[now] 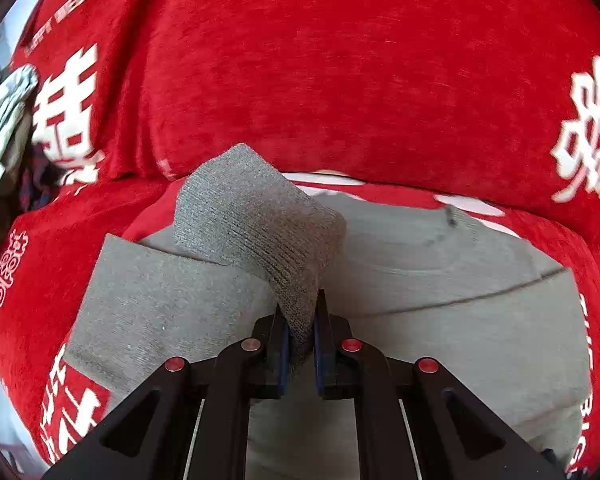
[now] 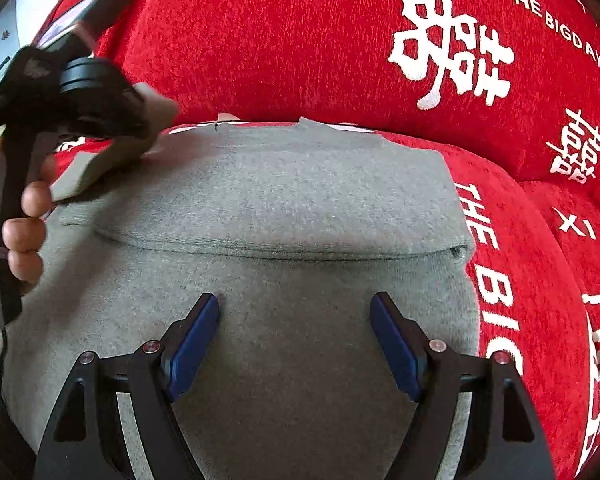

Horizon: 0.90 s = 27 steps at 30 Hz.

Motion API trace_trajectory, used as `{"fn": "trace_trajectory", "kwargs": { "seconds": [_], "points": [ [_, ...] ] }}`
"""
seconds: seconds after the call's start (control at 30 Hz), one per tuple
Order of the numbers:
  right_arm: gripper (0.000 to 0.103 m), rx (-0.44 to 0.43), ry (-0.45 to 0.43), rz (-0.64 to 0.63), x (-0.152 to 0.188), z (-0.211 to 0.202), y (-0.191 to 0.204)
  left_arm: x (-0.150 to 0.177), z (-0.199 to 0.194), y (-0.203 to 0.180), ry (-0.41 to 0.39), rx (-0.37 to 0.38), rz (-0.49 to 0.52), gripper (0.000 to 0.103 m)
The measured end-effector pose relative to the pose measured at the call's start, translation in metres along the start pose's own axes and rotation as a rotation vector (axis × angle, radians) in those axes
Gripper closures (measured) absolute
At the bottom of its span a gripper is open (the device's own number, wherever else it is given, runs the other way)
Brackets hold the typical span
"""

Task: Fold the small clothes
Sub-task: 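Fold the sleeve across the sweater back with the left gripper and release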

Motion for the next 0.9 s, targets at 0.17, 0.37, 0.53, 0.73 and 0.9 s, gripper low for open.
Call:
{"fn": "trace_trajectory", "kwargs": {
  "seconds": [0.17, 0.37, 0.53, 0.73, 0.9],
  "points": [
    [0.023, -0.02, -0.01, 0.008, 0.002, -0.002, -0.001, 0.004, -0.006, -0.035, -0.013, -0.009, 0.069, 0.092],
    [0.022, -0.021, -0.017, 0.001, 0.005, -0.002, 0.0, 0.009, -0.009, -0.064, -0.01, -0.007, 0.118, 0.092],
    [0.021, 0.009, -0.017, -0.008, 0.004, 0.0, 0.003, 0.013, -0.017, -0.085, -0.03, 0.001, 0.192, 0.092],
    [0.021, 0.012, -0.02, -0.007, 0.006, 0.0, 0.002, 0.018, -0.028, -0.105, -0.047, 0.035, 0.282, 0.092],
    [0.021, -0.013, -0.031, 0.007, 0.008, -0.003, -0.001, 0.023, -0.038, -0.122, -0.068, 0.05, 0.342, 0.092]
  ]
}}
Point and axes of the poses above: each gripper's, at about its wrist camera, not at the fingertips, and z roughly the way its jaws point, y to its left, x to its underside, the point moved 7 cm from there along z, roughly the way its jaws point, and after that the axes turned 14 degrees about y, right-handed, at the moved point
